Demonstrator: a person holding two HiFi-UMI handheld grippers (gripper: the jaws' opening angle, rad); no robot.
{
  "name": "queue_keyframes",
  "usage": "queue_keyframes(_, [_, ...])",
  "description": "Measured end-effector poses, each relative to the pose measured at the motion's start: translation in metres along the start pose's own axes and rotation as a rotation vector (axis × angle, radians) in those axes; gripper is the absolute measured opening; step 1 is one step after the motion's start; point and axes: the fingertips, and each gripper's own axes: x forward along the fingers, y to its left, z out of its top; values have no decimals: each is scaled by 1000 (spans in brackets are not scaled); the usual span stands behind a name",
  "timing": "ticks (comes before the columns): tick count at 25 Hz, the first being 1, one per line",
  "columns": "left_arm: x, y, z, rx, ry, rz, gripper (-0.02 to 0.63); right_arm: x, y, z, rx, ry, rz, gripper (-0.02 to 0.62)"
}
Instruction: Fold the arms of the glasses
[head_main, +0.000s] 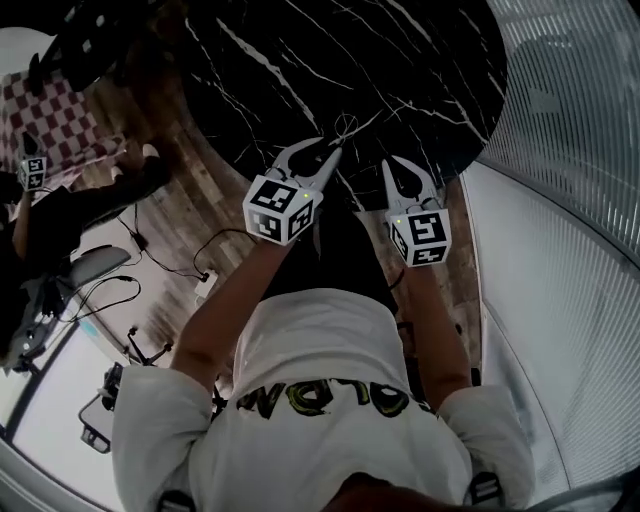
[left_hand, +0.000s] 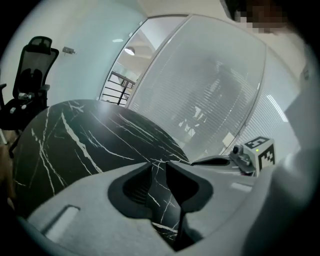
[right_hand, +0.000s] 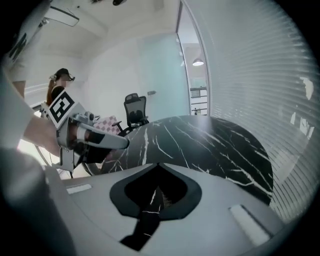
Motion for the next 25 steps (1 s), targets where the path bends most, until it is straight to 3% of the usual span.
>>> queue_keyframes(5, [-109,-8,26,17,-172,-61,91,-46,87,72,-94,-114,-23,3])
queue_keyframes(10, [-167,-31,51,6,-233,-79,82,-84,136,126,-77,-187,26,3])
queue_keyframes(25, [-272,-63,88,27,-456,-71,32,-127,248,212,-197,-351,234,2])
